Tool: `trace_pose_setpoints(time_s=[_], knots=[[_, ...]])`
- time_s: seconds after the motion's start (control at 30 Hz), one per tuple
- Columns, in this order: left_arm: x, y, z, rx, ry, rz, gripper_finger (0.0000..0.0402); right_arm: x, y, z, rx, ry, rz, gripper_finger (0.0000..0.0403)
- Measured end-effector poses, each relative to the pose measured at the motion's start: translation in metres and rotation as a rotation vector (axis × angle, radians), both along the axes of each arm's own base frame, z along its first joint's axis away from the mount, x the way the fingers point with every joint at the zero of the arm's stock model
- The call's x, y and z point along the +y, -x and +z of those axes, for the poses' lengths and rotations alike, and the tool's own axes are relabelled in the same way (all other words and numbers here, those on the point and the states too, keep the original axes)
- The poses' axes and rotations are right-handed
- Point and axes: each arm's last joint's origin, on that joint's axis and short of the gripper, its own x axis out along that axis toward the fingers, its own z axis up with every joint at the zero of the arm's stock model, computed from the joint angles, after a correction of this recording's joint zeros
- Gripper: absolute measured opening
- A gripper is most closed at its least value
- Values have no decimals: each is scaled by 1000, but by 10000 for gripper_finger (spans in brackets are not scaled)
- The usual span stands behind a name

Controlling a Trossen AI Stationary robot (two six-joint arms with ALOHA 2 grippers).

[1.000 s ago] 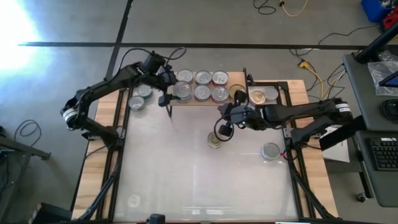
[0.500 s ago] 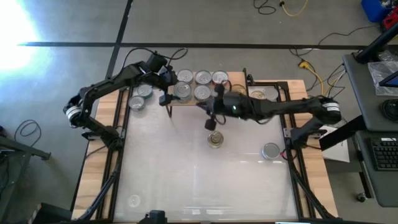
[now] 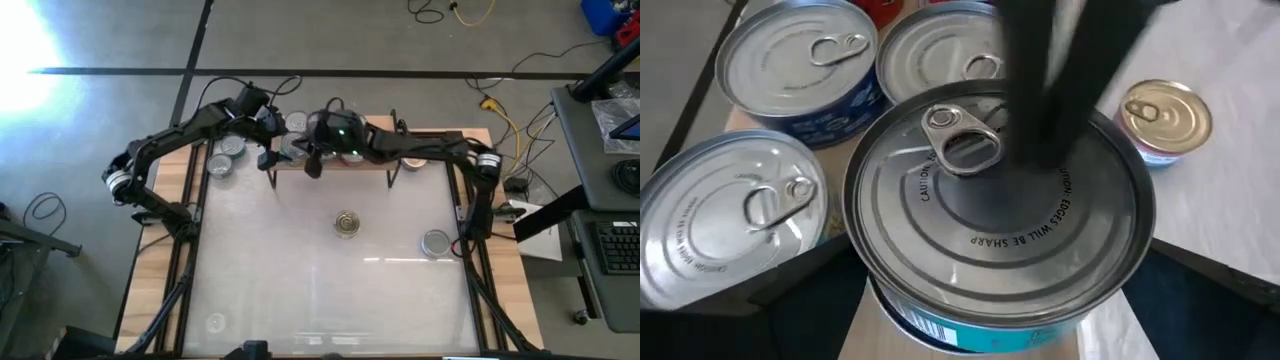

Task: Stack canned seafood by type on shelf
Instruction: Stack the bottom yellow-blue tuna can on top of the other yellow-blue tuna can on the shelf, then stack the yellow-blue tuna can on top of the other yellow-blue tuna can on the shelf

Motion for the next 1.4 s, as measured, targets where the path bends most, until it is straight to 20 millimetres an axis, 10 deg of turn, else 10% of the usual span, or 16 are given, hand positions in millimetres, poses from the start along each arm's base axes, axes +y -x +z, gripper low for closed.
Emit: trace_pose_setpoints(time_s=[0.53, 1.4], knots=[[12, -11, -15, 33, 8, 17, 387, -22, -40, -11, 190, 27, 84, 13], [-11, 26, 41, 221, 13, 259, 387, -23, -42, -12, 148, 101, 98, 13]])
